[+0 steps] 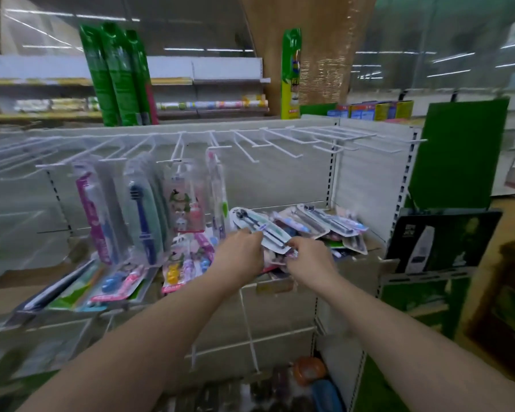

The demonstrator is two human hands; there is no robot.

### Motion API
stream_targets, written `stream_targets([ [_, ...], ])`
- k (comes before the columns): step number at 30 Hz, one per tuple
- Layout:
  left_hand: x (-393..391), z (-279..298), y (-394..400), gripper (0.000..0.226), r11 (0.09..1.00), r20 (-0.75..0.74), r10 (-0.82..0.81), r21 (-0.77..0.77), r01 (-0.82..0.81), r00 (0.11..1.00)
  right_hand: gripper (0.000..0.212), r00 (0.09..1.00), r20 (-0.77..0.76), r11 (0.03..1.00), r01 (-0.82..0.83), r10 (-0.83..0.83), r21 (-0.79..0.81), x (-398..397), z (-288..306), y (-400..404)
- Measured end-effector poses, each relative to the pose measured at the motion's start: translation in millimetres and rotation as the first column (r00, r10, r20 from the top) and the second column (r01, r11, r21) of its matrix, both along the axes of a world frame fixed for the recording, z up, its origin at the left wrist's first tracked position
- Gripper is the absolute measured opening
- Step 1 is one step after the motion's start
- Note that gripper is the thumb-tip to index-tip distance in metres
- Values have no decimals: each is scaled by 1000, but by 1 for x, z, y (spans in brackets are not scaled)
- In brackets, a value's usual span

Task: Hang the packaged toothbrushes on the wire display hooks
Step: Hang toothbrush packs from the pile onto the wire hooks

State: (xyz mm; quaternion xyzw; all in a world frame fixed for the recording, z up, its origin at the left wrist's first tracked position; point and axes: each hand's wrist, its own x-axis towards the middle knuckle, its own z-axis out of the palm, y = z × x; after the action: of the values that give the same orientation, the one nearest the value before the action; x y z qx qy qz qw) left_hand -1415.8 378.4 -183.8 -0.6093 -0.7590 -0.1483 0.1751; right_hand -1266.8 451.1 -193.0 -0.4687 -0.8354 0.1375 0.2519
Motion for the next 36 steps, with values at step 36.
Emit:
stream_targets([
  [36, 63, 21, 182, 29, 940, 395, 341, -137, -312, 853, 50, 988, 156, 993, 31, -13, -116, 37, 17, 203],
])
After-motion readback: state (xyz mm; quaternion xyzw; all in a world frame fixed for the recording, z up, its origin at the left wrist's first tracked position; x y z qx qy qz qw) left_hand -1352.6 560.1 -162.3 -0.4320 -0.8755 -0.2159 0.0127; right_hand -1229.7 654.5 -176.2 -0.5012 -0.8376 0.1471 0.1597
